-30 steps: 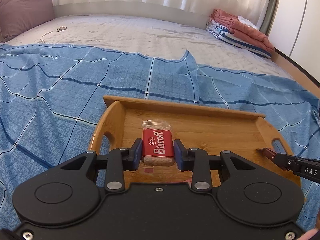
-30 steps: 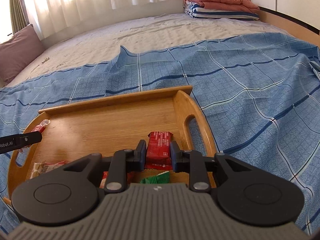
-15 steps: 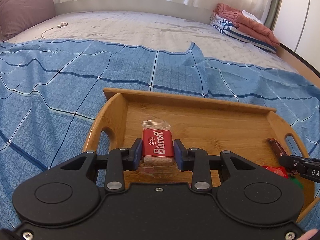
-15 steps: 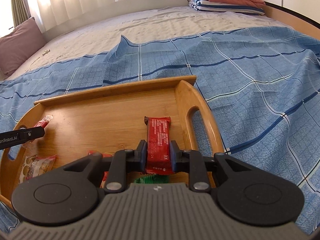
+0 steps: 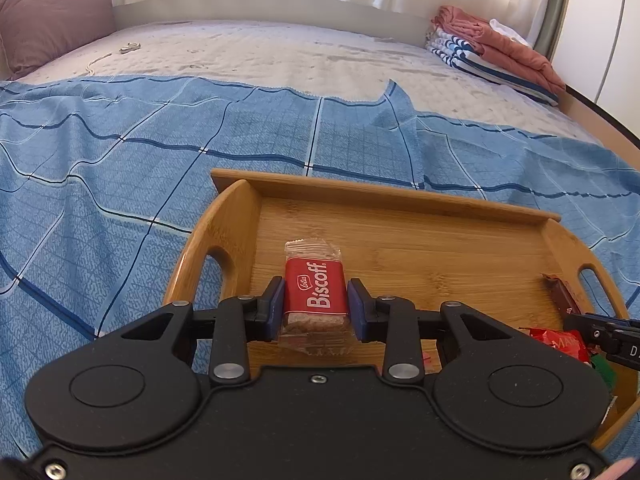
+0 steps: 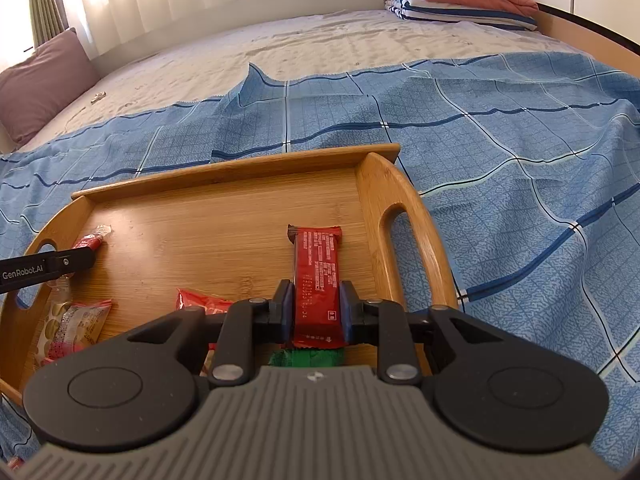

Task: Organize snacks
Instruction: 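Carry the Biscoff and red bar onto the wooden tray and open both grippers, then move both grippers back to the snack pile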

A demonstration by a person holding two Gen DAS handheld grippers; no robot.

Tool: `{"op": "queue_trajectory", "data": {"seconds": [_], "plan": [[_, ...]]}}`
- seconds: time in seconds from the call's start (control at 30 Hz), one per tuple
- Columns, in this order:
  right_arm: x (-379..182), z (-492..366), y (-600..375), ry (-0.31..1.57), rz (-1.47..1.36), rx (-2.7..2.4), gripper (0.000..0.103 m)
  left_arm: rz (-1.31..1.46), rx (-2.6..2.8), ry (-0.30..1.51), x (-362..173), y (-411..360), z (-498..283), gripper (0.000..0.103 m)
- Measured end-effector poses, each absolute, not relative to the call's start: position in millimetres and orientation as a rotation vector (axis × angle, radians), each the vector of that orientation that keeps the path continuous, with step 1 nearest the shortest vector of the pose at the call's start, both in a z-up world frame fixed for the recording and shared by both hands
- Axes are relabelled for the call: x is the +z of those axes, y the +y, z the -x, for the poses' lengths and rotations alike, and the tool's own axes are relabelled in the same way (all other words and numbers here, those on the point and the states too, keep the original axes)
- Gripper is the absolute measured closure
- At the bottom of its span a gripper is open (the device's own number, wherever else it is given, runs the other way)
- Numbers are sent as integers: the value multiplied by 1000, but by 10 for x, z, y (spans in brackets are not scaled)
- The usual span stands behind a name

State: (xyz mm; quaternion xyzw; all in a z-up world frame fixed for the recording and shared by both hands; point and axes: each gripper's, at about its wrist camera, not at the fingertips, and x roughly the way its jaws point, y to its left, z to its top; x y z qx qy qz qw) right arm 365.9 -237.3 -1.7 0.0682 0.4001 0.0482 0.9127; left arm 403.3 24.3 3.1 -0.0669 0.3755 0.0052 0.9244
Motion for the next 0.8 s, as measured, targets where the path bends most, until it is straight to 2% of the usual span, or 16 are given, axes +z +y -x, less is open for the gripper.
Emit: {"op": "queue_trajectory", "data": {"seconds": [0.1,0.17,0.3,0.37,0.43,0.5,0.8], "plan": [[3,-3632,-2389,813,-155,91,65,154,9,755,49,260,-4005,67],[28,-3595,-2399,801,-168,92,53,160,2,744,88,286,-3971,55],[124,-3486,-2395,782,-168,93,48,132,15,729,191,300,-3874,43],[198,-3400,-2386,764,-165,96,42,122,19,706,268,307,-3769,25],[274,-3291,-2368,744,-160,102,36,122,8,672,344,315,-3625,13],[356,-3155,-2336,723,-147,115,29,128,-12,653,404,323,-3483,12],[591,-2397,-2215,645,-153,181,15,90,-80,590,598,248,-2651,7]]}}
